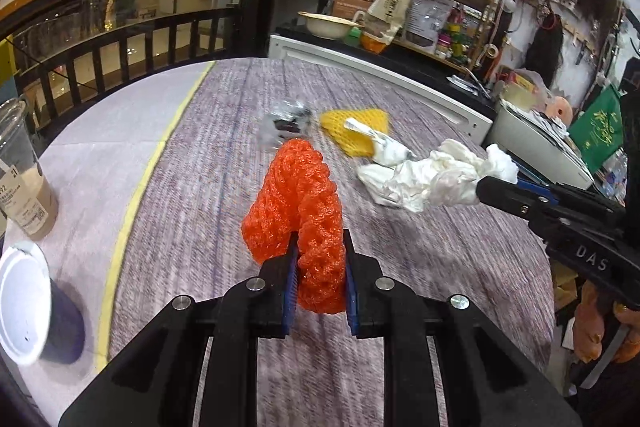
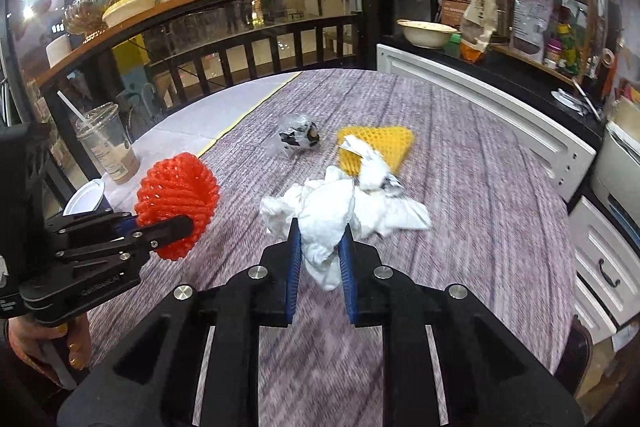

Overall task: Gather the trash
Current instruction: 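Carry the white tissue over the bin and open the right tool while the left holds the net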

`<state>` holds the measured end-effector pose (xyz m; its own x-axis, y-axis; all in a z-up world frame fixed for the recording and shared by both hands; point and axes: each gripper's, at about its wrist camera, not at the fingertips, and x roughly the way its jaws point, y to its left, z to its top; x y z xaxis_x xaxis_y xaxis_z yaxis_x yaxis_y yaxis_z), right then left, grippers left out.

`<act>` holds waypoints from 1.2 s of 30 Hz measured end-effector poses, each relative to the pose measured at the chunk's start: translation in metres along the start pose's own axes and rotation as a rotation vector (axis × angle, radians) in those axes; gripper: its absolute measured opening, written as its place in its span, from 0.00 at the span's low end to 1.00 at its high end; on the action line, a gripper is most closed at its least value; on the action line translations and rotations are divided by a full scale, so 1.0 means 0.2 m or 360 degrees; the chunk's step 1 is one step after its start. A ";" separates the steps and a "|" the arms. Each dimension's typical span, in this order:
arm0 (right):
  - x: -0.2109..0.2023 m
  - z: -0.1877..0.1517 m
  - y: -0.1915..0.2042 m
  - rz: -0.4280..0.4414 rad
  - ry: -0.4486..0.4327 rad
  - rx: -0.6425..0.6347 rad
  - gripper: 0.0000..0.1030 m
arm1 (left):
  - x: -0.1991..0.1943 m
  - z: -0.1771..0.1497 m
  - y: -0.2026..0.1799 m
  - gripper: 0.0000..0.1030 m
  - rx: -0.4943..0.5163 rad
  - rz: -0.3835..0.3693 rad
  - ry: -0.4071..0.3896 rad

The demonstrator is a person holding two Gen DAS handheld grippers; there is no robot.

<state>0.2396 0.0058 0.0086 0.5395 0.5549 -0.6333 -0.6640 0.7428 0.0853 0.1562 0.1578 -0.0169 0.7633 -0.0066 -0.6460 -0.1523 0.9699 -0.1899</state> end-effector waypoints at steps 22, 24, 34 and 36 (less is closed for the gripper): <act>-0.54 -0.47 -0.45 -0.0412 -0.0078 0.0304 0.18 | -0.09 -0.12 -0.57 0.19 0.0218 -0.0293 -0.0021; -0.58 -0.51 -0.51 -0.0450 -0.0082 0.0360 0.18 | -0.08 -0.12 -0.62 0.19 0.0229 -0.0319 -0.0018; -0.70 -0.74 -0.79 -0.0714 -0.0025 0.0557 0.18 | -0.08 -0.16 -0.85 0.19 0.0301 -0.0443 -0.0004; -0.69 -0.77 -0.85 -0.0759 0.0005 0.0591 0.18 | -0.08 -0.17 -0.89 0.19 0.0317 -0.0460 -0.0002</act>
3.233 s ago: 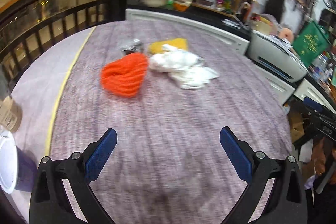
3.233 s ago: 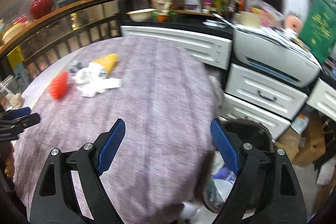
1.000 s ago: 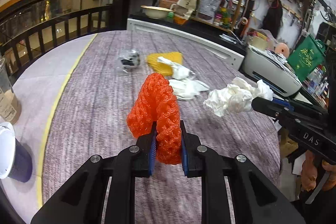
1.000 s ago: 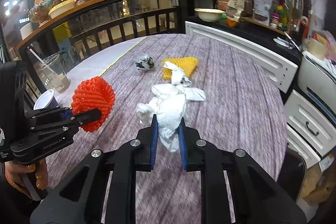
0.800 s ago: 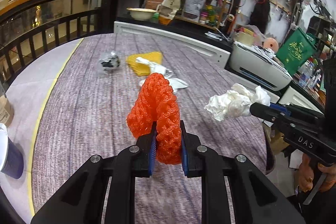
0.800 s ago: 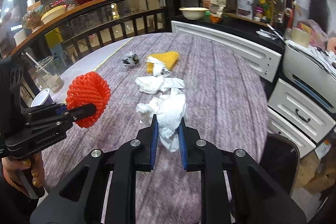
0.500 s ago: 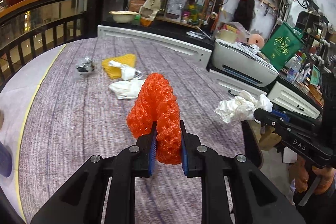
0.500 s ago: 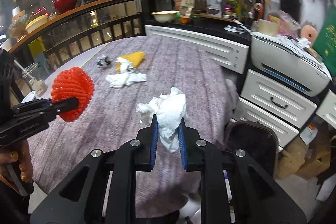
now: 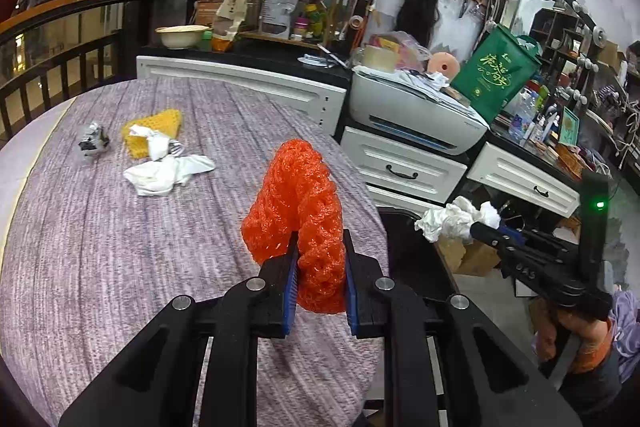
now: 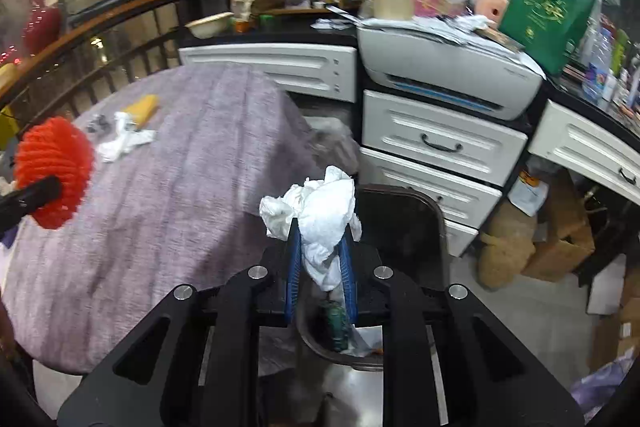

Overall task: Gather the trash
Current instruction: 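Carry the white tissue over the bin and open the right tool while the left holds the net, then move the orange foam net over the bin and open the left tool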

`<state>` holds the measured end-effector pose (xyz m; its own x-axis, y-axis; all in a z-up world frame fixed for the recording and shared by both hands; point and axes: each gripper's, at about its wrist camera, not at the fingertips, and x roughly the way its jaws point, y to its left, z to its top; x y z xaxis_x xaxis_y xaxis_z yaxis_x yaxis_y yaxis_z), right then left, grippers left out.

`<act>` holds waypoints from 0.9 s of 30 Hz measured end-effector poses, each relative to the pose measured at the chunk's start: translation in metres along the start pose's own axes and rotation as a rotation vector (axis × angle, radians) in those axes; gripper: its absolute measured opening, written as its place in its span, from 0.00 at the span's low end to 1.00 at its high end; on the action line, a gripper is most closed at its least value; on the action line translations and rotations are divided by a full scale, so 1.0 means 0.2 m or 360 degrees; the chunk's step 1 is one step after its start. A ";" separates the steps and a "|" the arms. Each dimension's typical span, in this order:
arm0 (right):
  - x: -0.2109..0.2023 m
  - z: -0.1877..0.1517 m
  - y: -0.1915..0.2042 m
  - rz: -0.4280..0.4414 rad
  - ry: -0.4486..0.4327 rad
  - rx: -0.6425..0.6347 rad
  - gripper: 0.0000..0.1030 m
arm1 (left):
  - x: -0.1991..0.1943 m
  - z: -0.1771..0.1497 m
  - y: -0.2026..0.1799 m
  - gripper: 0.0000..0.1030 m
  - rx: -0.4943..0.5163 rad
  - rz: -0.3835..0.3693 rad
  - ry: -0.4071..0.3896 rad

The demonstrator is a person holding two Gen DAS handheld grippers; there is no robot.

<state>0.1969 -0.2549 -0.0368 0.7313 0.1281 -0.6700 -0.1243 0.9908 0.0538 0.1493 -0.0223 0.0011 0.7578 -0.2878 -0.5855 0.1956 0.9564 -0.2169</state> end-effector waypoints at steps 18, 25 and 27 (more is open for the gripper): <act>0.60 -0.27 -0.28 -0.0172 0.0432 0.0233 0.32 | 0.08 -0.03 -0.19 0.19 0.0076 -0.0074 0.0068; 0.55 -0.34 -0.33 -0.0198 0.0413 0.0293 0.66 | 0.14 -0.05 -0.26 0.19 0.0118 -0.0111 0.0119; 0.50 -0.35 -0.36 -0.0213 0.0385 0.0323 0.68 | 0.16 -0.06 -0.28 0.19 0.0128 -0.0132 0.0142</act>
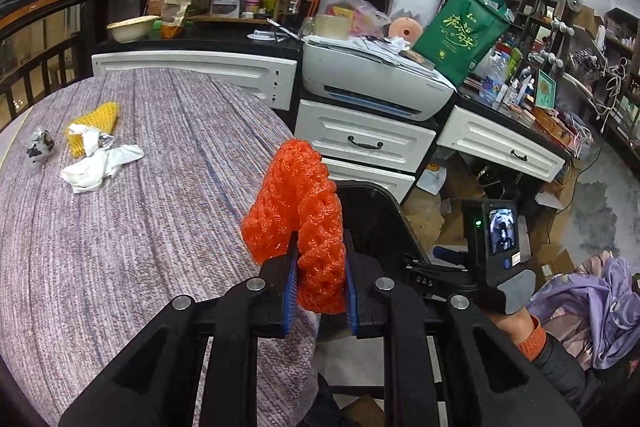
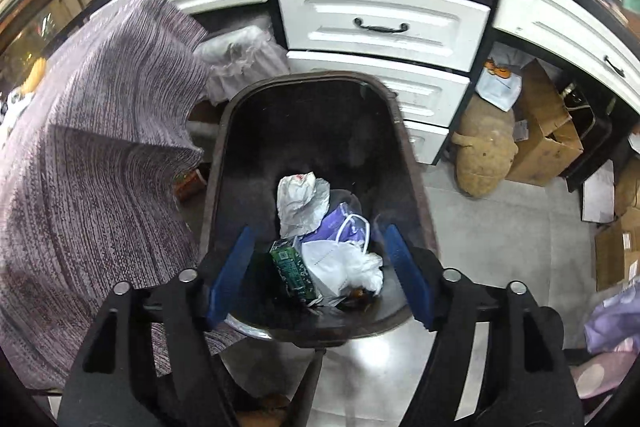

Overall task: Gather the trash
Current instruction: 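Move the orange foam net over the bin and open the left tool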

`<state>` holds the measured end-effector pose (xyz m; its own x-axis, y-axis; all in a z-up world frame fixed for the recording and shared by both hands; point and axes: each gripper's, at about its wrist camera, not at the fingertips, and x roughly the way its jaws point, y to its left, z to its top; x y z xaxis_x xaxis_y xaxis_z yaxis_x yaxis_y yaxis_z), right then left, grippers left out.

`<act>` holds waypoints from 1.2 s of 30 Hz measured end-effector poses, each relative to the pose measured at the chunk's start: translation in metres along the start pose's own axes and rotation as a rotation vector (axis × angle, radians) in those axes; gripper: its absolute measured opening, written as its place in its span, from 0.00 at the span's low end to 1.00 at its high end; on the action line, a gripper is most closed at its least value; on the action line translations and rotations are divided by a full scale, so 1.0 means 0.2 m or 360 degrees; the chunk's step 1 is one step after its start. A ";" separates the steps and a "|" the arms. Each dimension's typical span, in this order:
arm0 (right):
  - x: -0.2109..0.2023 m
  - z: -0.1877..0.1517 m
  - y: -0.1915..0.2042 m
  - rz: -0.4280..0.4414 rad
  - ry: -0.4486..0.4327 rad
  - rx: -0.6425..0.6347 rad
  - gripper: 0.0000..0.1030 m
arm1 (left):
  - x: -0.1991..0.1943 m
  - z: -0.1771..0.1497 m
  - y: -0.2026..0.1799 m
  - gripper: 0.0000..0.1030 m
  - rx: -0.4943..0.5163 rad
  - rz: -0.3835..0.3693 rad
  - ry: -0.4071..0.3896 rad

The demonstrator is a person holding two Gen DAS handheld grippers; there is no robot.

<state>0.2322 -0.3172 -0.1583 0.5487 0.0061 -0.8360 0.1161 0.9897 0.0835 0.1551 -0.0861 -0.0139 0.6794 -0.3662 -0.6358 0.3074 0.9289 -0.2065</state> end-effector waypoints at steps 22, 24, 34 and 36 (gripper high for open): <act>-0.33 -0.12 -0.38 -0.0134 -0.0194 0.0222 0.78 | 0.45 0.02 -0.32 0.19 0.0111 -0.0281 0.0300; -0.34 -0.13 -0.41 -0.0139 -0.0196 0.0248 0.78 | 0.50 0.01 -0.36 0.19 0.0145 -0.0283 0.0325; -0.32 -0.17 -0.56 -0.0190 -0.0186 0.0359 0.78 | 0.72 -0.06 -0.50 0.19 0.0259 -0.0237 0.0459; -0.32 -0.18 -0.58 -0.0199 -0.0178 0.0372 0.78 | 0.74 -0.07 -0.51 0.19 0.0265 -0.0242 0.0478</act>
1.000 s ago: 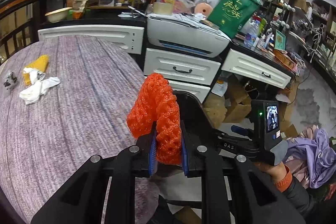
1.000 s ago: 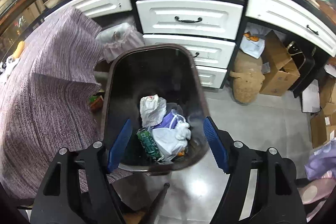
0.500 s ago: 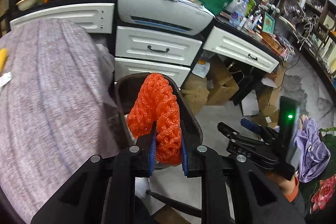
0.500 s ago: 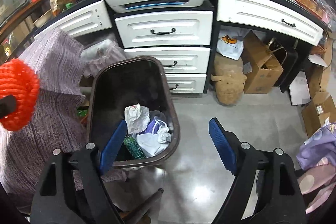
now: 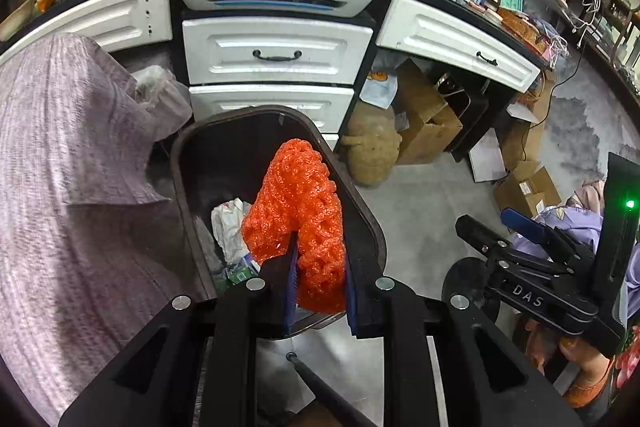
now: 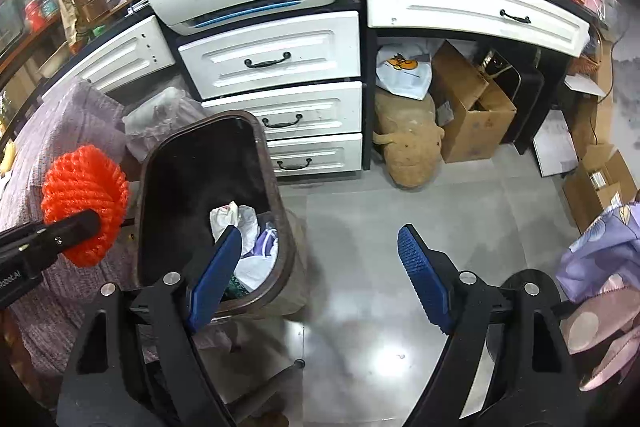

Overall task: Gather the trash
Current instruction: 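Move the orange foam net over the bin and open the left tool, then bring both tools back over the table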

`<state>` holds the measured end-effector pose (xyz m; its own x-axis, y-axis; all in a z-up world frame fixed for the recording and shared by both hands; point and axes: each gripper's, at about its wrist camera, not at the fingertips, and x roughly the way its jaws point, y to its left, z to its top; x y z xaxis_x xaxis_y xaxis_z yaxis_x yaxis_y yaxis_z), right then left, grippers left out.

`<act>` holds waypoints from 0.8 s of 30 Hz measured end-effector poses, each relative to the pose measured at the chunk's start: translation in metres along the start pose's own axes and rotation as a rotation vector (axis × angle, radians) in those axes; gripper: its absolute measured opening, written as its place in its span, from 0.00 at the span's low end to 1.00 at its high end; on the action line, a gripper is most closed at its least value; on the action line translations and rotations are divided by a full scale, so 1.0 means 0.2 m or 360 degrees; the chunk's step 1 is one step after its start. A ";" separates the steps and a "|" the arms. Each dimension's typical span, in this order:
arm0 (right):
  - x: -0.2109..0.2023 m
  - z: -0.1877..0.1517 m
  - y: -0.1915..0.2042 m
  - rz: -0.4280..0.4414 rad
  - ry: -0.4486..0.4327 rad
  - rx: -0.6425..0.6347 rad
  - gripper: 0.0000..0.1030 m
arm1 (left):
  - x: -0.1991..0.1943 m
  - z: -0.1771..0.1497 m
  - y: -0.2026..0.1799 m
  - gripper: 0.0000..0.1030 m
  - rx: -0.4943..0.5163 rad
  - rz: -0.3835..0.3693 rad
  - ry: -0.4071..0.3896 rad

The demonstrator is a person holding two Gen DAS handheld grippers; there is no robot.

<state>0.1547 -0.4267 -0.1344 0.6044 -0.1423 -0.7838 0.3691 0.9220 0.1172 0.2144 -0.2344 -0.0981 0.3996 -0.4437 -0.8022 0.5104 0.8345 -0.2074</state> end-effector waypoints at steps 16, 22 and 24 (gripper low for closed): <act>0.03 -0.01 0.00 -0.0034 0.0036 0.0022 0.79 | -0.04 -0.04 -0.08 0.81 0.0096 -0.0082 -0.0075; 0.01 -0.01 0.03 -0.0005 0.0024 0.0006 0.79 | -0.20 -0.07 -0.10 0.85 0.0116 -0.0141 -0.0186; 0.00 0.00 0.05 0.0012 0.0013 -0.0006 0.79 | -0.26 -0.08 -0.11 0.87 0.0136 -0.0130 -0.0245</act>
<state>0.1584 -0.4179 -0.1338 0.6016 -0.1323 -0.7878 0.3617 0.9244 0.1210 0.1698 -0.2245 -0.0598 0.4624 -0.5590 -0.6882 0.6061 0.7658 -0.2148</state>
